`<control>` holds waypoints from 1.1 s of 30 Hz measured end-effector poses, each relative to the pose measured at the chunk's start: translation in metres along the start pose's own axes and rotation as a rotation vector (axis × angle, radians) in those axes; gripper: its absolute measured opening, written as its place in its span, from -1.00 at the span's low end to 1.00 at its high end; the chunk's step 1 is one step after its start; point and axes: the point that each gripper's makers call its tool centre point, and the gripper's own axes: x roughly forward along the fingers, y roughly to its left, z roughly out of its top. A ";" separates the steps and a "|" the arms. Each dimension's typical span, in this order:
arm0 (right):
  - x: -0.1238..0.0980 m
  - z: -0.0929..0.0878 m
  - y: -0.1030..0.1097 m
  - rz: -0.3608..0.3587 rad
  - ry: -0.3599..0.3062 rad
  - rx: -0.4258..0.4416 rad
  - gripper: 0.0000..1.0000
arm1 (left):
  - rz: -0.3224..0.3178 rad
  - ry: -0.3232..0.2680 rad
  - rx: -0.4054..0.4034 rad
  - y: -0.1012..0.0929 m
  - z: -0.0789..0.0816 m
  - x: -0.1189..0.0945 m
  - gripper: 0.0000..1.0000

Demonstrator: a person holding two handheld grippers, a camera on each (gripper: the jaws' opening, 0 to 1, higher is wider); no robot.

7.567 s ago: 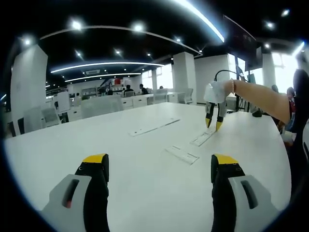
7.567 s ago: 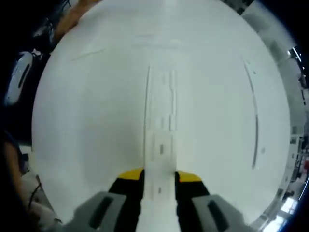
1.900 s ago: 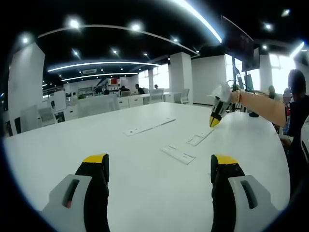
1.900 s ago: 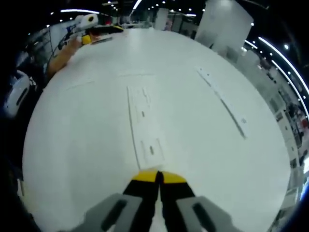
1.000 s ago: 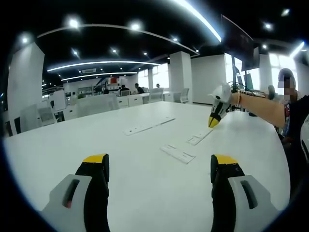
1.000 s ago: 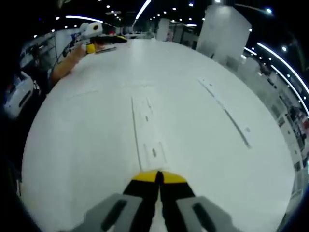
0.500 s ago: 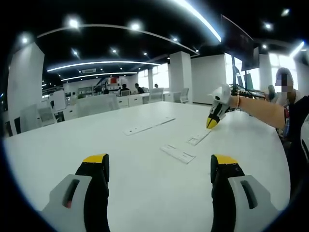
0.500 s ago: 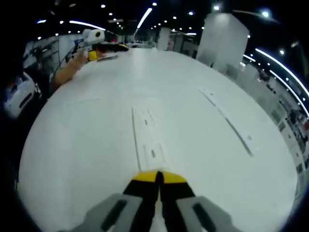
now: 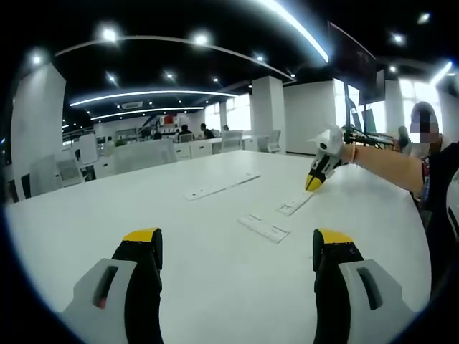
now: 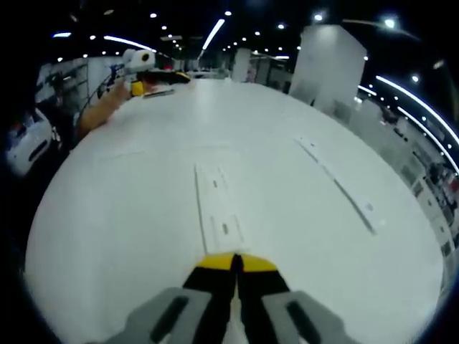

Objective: Locate the socket holder cover, grip the socket holder cover, clip it into the socket holder slot.

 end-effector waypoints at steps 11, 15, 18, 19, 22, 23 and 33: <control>0.001 0.003 -0.008 -0.011 -0.011 -0.008 -0.93 | -0.003 -0.004 0.001 -0.001 0.001 0.001 0.71; 0.002 0.004 -0.004 -0.018 -0.015 -0.012 -0.93 | -0.003 -0.005 0.000 -0.002 0.001 0.001 0.71; 0.005 0.006 0.007 -0.022 -0.017 -0.016 -0.93 | -0.004 -0.008 -0.001 -0.002 0.002 0.000 0.71; 0.006 0.007 0.009 -0.021 -0.018 -0.017 -0.93 | -0.004 -0.009 -0.001 -0.002 0.002 0.000 0.71; 0.007 0.008 0.009 -0.023 -0.019 -0.019 -0.93 | -0.003 -0.011 -0.001 -0.002 0.003 0.000 0.71; 0.007 0.008 0.008 -0.024 -0.019 -0.021 -0.93 | -0.003 -0.011 -0.001 -0.002 0.003 0.000 0.71; 0.006 0.009 -0.003 -0.023 -0.020 -0.028 -0.93 | -0.006 -0.019 0.000 -0.002 0.005 -0.001 0.71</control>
